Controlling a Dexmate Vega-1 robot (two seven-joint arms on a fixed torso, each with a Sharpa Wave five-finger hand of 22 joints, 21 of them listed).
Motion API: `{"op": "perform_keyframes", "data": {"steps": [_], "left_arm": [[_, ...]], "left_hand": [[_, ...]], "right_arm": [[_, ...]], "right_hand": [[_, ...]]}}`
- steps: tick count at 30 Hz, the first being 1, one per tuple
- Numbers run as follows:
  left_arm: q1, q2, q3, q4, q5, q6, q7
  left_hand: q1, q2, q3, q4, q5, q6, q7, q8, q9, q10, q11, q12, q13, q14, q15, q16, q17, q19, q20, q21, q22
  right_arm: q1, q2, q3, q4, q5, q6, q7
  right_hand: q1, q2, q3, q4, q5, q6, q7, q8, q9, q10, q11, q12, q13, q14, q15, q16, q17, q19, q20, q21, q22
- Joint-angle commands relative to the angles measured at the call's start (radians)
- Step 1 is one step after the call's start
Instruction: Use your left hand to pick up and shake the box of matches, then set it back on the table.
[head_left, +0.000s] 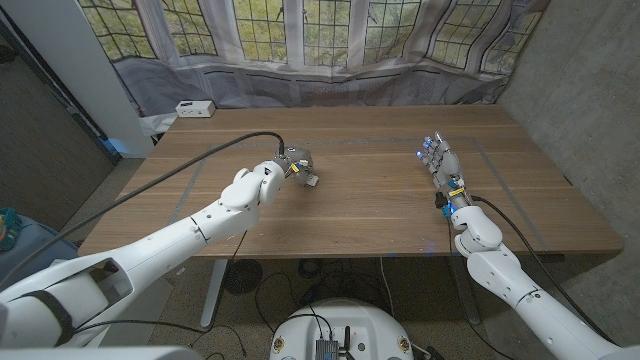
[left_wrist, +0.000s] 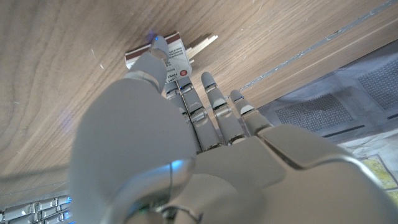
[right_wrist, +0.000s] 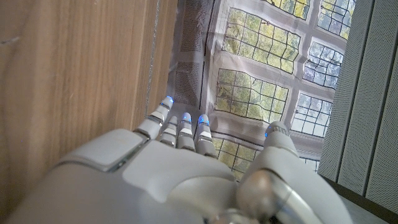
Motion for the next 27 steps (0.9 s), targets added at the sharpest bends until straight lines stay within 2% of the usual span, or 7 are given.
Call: {"op": "perform_keyframes", "data": {"steps": [1,7,12,15,20,24,27], "left_arm": [[-0.005,-0.003,0.009,0.010,-0.013,-0.009,-0.019],[-0.004,0.000,0.010,0.008,-0.011,-0.008,-0.016],[-0.003,0.002,0.011,0.004,-0.008,-0.009,-0.014],[0.000,0.002,0.010,0.003,-0.006,-0.006,-0.011],[0.006,0.008,0.009,-0.005,0.006,-0.001,0.000],[0.010,0.009,0.007,-0.008,0.011,0.005,0.002],[0.016,0.010,0.002,-0.010,0.012,0.009,0.012]], "left_hand": [[0.003,0.061,0.020,0.014,0.006,0.143,0.020,-0.003,0.004,0.118,-0.020,-0.005,0.058,-0.005,-0.072,0.003,0.002,-0.006,-0.002,0.001,0.005],[0.009,0.060,0.021,0.011,0.007,0.125,0.014,-0.008,0.005,0.100,-0.020,-0.011,0.062,-0.014,-0.071,-0.001,0.001,-0.008,-0.005,0.002,0.005],[0.023,0.053,0.015,0.008,0.009,0.072,0.006,-0.024,0.007,0.054,-0.026,-0.024,0.064,-0.027,-0.069,-0.001,0.001,-0.013,-0.005,0.002,0.005],[0.021,0.048,0.009,0.011,0.009,0.052,0.010,-0.029,0.008,0.039,-0.024,-0.025,0.066,-0.035,-0.063,-0.003,0.001,-0.016,-0.003,0.001,0.005],[0.005,0.033,-0.010,0.020,0.005,-0.009,-0.002,-0.039,0.010,-0.017,-0.027,-0.035,0.064,-0.061,-0.058,-0.005,0.001,-0.023,0.014,0.001,0.006],[-0.015,0.015,-0.026,0.026,-0.001,-0.034,-0.007,-0.040,0.011,-0.042,-0.028,-0.037,0.060,-0.071,-0.058,-0.005,0.001,-0.023,0.012,0.002,0.006],[-0.038,0.001,-0.040,0.032,-0.005,-0.070,-0.007,-0.043,0.010,-0.081,-0.016,-0.040,0.054,-0.086,-0.056,-0.006,0.001,-0.031,0.010,0.001,0.006]], "right_arm": [[0.000,0.002,-0.001,0.006,0.000,-0.002,-0.002],[0.003,0.004,-0.003,0.009,-0.001,-0.001,0.000],[0.002,0.004,-0.003,0.007,-0.002,-0.002,-0.002],[0.002,0.004,-0.003,0.007,-0.003,-0.001,-0.002],[0.000,0.003,-0.004,0.003,-0.004,-0.001,-0.002],[-0.002,0.002,-0.004,-0.001,-0.006,0.000,-0.004],[-0.006,-0.001,-0.003,-0.006,-0.007,-0.003,-0.006]], "right_hand": [[0.010,-0.002,0.002,-0.005,0.002,0.007,0.000,0.005,0.004,0.011,-0.001,0.003,0.003,0.002,0.001,0.000,0.006,0.000,-0.001,0.001,0.004],[0.010,-0.002,0.002,-0.005,0.002,0.007,-0.001,0.005,0.004,0.012,-0.002,0.004,0.003,0.002,0.000,0.000,0.006,-0.001,0.000,0.001,0.004],[0.010,-0.002,0.002,-0.005,0.002,0.008,-0.002,0.005,0.004,0.013,-0.002,0.004,0.003,0.002,0.001,0.000,0.006,-0.002,0.000,0.000,0.004],[0.010,-0.002,0.002,-0.005,0.002,0.008,-0.001,0.005,0.004,0.013,-0.001,0.004,0.003,0.002,0.001,0.000,0.006,-0.002,0.000,0.000,0.004],[0.011,-0.002,0.002,-0.005,0.002,0.008,-0.002,0.005,0.004,0.014,-0.002,0.004,0.003,0.002,0.001,0.000,0.006,-0.002,0.000,0.000,0.004],[0.011,-0.002,0.002,-0.005,0.002,0.008,-0.002,0.005,0.004,0.014,-0.002,0.004,0.003,0.001,0.002,-0.001,0.006,-0.004,0.001,-0.001,0.004],[0.011,-0.002,0.002,-0.005,0.002,0.009,-0.002,0.005,0.004,0.015,-0.002,0.004,0.003,0.001,0.001,-0.001,0.006,-0.004,0.003,-0.001,0.004]]}}
